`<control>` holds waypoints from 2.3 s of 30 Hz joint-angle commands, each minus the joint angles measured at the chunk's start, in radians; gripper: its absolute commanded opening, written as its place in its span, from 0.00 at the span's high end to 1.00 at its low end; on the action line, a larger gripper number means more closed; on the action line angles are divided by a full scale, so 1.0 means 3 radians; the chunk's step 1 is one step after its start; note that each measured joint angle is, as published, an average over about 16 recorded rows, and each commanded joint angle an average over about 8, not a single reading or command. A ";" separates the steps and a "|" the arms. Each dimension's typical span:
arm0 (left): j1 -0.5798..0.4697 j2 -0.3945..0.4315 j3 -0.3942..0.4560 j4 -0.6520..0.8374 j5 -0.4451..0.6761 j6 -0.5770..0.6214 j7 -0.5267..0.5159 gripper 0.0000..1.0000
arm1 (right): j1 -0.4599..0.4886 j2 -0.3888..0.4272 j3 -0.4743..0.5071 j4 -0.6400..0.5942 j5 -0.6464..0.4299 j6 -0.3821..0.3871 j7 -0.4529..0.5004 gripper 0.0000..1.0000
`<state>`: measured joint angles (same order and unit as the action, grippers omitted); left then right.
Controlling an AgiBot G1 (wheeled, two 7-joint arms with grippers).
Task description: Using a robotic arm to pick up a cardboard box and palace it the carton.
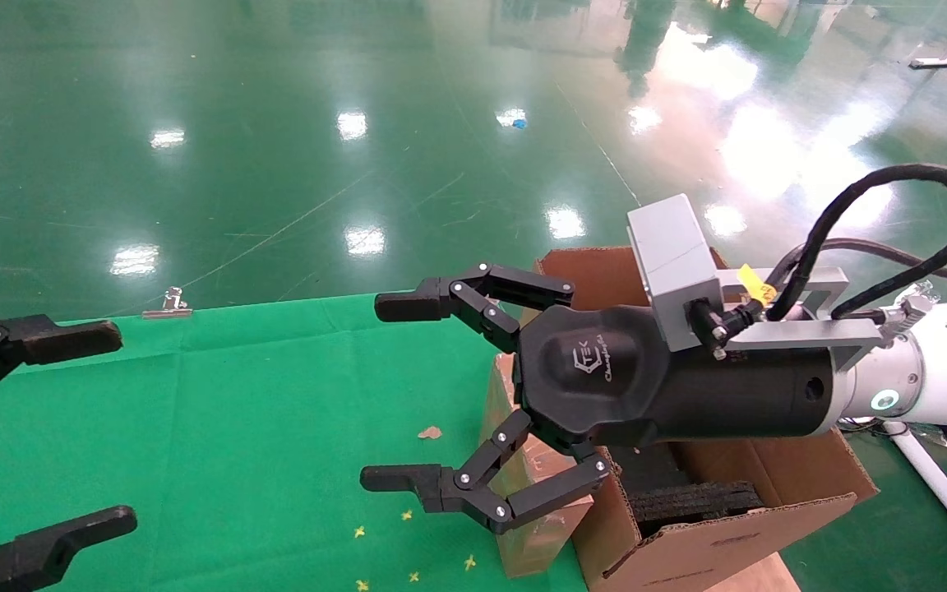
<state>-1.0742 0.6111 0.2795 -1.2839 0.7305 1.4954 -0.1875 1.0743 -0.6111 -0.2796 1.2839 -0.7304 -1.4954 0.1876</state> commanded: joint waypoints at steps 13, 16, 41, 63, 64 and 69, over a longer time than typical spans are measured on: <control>0.0000 0.0000 0.0000 0.0000 0.0000 0.0000 0.0000 0.00 | 0.0000 0.0000 0.0000 0.0000 0.0000 0.0000 0.0000 0.00; 0.0000 0.0000 0.0000 0.0000 0.0000 0.0000 0.0000 0.00 | 0.0000 0.0000 0.0000 0.0000 0.0000 0.0000 0.0000 0.00; -0.0002 0.0000 0.0004 0.0003 -0.0002 0.0001 0.0003 0.00 | 0.0325 -0.0031 -0.0370 0.0184 -0.0753 -0.0056 0.0213 0.00; -0.0004 -0.0002 0.0009 0.0004 -0.0005 -0.0002 0.0005 0.00 | 0.2286 -0.0751 -0.2302 0.0209 -0.2731 -0.0293 0.1052 0.00; -0.0004 -0.0003 0.0010 0.0004 -0.0006 -0.0002 0.0005 0.00 | 0.2366 -0.0750 -0.2378 0.0208 -0.2724 -0.0295 0.1087 0.00; -0.0004 -0.0003 0.0011 0.0004 -0.0006 -0.0002 0.0006 0.00 | 0.2721 -0.0706 -0.2738 0.0205 -0.2644 -0.0287 0.1239 0.00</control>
<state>-1.0754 0.6102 0.2827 -1.2828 0.7286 1.4947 -0.1857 1.8831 -0.8227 -1.0940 1.3467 -1.5281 -1.5807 0.5487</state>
